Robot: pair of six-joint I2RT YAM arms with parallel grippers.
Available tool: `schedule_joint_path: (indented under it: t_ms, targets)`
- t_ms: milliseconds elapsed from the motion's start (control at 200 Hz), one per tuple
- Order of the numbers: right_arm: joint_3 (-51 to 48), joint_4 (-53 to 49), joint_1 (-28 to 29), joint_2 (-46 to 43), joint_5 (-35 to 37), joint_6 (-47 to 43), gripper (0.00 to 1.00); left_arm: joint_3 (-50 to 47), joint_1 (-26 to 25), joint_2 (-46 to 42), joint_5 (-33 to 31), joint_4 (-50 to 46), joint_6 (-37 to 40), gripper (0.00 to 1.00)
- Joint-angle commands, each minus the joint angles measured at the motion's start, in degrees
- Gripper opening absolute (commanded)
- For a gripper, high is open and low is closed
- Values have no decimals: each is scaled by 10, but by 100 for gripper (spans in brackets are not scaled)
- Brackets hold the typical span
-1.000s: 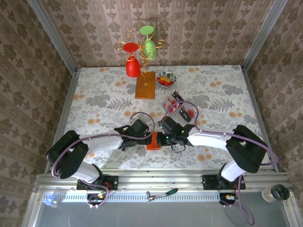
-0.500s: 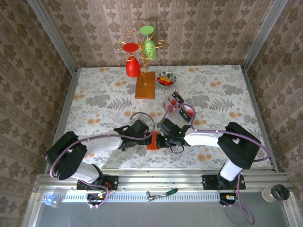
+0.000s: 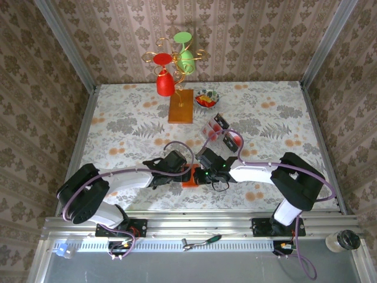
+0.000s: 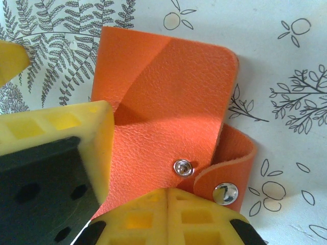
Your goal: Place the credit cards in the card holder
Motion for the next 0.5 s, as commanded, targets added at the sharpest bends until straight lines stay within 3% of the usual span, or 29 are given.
schedule_joint_path:
  t_ms: [0, 260, 495]
  targets:
    - [-2, -34, -4, -22, 6, -1, 10, -17, -7, 19, -22, -11, -12, 100]
    - [-4, -109, -38, -121, 45, -8, 21, -19, -18, 28, -48, -22, -16, 100]
    - [34, -166, -50, -84, 40, -47, 33, -21, -23, 26, -60, -26, -20, 100]
